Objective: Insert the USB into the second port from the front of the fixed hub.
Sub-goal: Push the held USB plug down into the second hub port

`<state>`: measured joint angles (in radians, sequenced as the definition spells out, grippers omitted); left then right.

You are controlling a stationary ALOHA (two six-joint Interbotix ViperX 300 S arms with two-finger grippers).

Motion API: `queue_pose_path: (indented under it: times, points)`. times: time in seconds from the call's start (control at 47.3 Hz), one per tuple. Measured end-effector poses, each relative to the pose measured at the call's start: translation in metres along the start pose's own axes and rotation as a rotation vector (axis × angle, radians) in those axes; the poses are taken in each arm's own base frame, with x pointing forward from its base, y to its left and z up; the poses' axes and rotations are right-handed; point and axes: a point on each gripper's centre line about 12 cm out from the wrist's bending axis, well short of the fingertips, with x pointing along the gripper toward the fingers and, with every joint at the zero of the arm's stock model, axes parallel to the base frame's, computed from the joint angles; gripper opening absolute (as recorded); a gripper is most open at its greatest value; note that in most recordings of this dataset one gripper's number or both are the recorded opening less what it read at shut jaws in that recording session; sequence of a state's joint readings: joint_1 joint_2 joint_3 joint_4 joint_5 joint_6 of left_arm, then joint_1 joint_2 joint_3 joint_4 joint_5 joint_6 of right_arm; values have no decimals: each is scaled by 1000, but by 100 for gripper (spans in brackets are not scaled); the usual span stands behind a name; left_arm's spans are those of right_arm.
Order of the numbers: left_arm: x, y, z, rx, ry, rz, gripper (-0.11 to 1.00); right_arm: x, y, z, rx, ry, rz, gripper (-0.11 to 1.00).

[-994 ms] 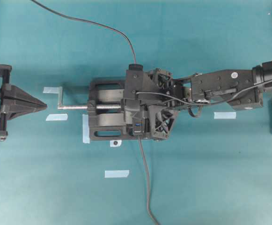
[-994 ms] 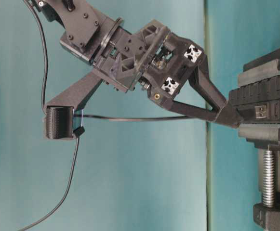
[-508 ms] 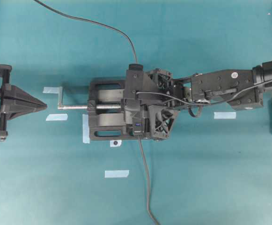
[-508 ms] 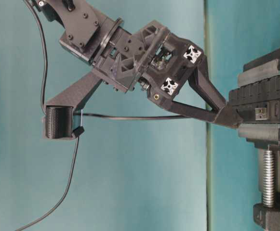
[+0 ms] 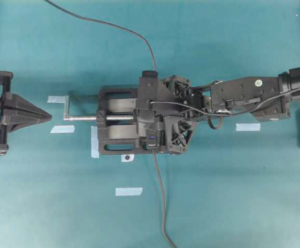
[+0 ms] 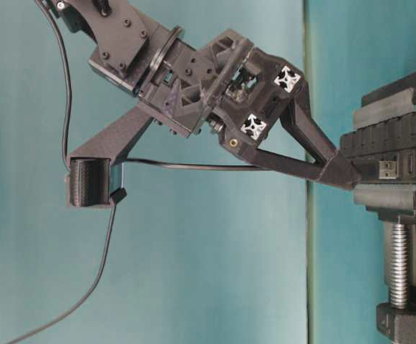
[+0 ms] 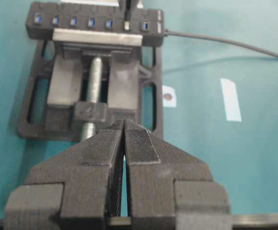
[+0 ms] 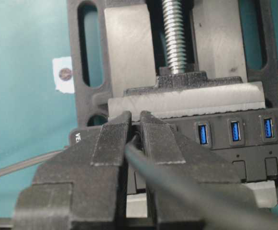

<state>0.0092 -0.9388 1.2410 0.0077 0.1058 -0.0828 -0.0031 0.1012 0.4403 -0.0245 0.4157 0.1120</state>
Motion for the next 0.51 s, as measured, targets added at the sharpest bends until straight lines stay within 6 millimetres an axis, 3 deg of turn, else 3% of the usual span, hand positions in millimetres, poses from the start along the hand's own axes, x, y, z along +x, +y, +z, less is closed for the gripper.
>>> queue_pose_path:
  times: [0.508]
  points:
    - [0, 0, -1, 0, 2, 0, 0, -2, 0, -1, 0, 40, -4, 6]
